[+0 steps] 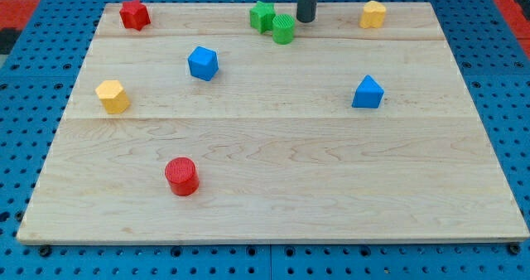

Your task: Place the red circle below the blue triangle

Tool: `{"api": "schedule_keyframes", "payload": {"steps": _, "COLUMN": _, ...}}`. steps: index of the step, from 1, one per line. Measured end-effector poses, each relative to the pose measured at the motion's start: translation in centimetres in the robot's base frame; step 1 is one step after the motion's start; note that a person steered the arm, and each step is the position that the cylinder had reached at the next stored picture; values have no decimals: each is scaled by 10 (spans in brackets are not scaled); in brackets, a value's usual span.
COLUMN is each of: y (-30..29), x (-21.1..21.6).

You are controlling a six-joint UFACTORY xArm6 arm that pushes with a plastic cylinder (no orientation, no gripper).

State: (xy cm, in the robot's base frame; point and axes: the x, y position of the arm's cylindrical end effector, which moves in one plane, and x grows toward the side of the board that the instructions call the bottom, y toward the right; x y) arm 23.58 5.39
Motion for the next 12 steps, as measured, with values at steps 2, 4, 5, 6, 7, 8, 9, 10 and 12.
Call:
{"api": "schedule_keyframes", "payload": {"steps": 2, "y": -28, "x": 89}}
{"api": "schedule_keyframes", "payload": {"steps": 4, "y": -5, "x": 33}}
{"api": "schedule_keyframes", "payload": {"steps": 5, "y": -31, "x": 28}}
{"api": "schedule_keyframes", "payload": {"steps": 6, "y": -45, "x": 71}}
{"api": "schedule_keyframes", "payload": {"steps": 7, "y": -59, "x": 80}}
{"api": "schedule_keyframes", "payload": {"steps": 8, "y": -62, "x": 80}}
{"api": "schedule_keyframes", "payload": {"steps": 9, "y": -44, "x": 97}}
{"api": "schedule_keyframes", "payload": {"steps": 10, "y": -11, "x": 118}}
{"api": "schedule_keyframes", "payload": {"steps": 12, "y": -51, "x": 167}}
